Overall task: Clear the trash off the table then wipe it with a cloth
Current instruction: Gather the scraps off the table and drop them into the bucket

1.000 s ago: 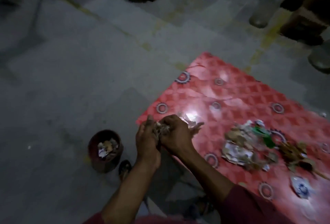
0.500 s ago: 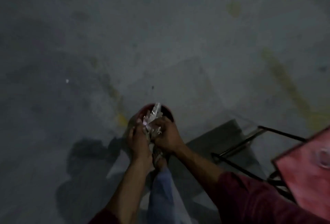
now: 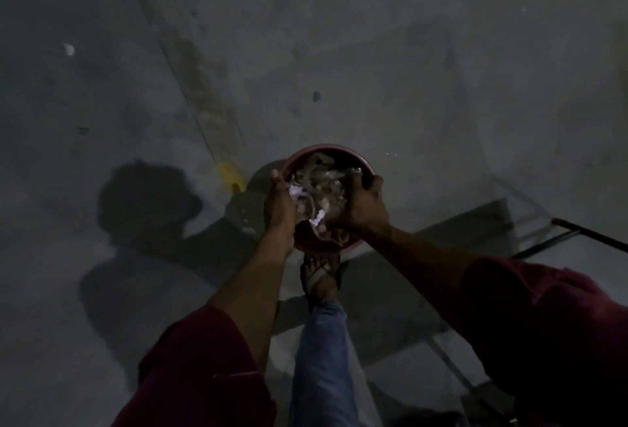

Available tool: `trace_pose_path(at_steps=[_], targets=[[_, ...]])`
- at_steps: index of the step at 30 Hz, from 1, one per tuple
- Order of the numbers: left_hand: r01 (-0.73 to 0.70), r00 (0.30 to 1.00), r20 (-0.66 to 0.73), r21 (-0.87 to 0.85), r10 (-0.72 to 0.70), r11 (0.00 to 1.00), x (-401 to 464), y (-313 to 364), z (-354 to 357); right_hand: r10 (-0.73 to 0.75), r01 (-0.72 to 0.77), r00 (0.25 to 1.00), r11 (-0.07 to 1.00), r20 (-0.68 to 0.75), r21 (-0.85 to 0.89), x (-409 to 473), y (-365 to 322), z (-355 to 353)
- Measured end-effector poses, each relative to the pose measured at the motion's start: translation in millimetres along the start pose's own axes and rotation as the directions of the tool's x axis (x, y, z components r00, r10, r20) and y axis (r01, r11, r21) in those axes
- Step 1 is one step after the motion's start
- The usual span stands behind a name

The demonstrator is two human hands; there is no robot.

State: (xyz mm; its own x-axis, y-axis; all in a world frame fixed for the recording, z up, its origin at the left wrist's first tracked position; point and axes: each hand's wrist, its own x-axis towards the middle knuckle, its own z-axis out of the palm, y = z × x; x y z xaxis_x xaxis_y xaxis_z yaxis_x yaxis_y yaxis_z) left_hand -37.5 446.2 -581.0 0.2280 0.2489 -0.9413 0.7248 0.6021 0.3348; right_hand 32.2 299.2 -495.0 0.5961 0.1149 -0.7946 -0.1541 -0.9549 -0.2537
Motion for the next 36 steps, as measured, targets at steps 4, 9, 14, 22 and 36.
trace_pose_path(at_steps=[4, 9, 14, 22, 36], targets=[[-0.021, 0.999, -0.025, 0.043, 0.023, 0.999, -2, 1, -14, 0.017, -0.018, 0.998, 1.0, 0.061, 0.015, 8, 7, -1], [-0.116, 0.992, -0.038, 0.142, 0.122, 0.983, -66, 30, -3, 0.062, -0.074, 0.994, 0.989, 0.096, 0.13, -3, 1, -8], [-0.125, 0.991, -0.016, 0.17, 0.13, 0.977, -93, 37, 2, 0.035, -0.033, 0.999, 0.981, -0.009, 0.189, -17, -1, -11], [-0.078, 0.997, 0.023, 0.289, 0.074, 0.954, -171, 34, -11, 0.001, 0.019, 0.997, 0.964, -0.076, 0.266, -147, 11, -76], [-0.555, 0.811, 0.453, 0.397, 0.369, 0.731, -576, 10, 120, 0.054, 0.328, 0.859, 0.706, -0.509, 0.628, -524, 161, -197]])
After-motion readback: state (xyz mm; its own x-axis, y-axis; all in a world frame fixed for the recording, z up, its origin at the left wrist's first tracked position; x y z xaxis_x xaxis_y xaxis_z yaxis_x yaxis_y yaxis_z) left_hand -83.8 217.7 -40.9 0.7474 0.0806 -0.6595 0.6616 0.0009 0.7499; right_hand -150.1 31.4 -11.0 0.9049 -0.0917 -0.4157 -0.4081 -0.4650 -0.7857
